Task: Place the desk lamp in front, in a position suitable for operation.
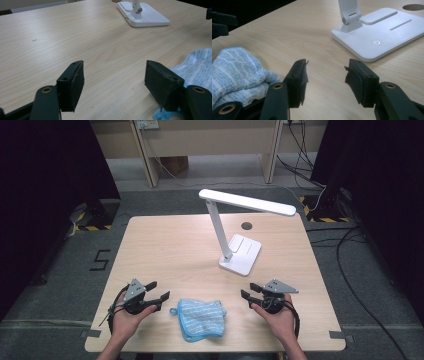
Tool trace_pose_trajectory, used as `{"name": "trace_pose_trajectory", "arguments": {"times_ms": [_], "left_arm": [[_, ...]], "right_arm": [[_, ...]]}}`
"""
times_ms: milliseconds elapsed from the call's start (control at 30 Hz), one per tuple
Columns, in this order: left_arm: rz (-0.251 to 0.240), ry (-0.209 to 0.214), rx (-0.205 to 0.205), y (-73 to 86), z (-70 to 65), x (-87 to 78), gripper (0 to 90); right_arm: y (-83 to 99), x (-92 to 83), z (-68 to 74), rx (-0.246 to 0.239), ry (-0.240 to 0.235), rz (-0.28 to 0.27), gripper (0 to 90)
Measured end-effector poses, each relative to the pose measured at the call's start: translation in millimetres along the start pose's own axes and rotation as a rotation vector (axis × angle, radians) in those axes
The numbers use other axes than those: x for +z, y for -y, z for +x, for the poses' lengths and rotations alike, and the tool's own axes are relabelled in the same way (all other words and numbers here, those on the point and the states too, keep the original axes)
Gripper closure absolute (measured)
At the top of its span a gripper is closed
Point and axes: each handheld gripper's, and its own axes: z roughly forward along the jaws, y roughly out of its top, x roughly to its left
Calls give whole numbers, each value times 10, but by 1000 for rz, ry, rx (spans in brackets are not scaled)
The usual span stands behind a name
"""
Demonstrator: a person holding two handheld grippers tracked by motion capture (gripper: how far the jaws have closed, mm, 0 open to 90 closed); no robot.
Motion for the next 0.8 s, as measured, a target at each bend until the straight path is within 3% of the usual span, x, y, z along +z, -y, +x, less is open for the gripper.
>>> {"name": "trace_pose_trajectory", "arguments": {"times_ms": [433,533,800], "left_arm": [[15,3,-21,9,3,17,279],[14,8,-22,-32,2,42,265],[3,81,-35,-355,19,264,286]], "right_arm": [[15,8,-18,13,26,18,473],[-9,21,-39,25,46,35,515],[-110,86,-58,22,91,37,558]]}}
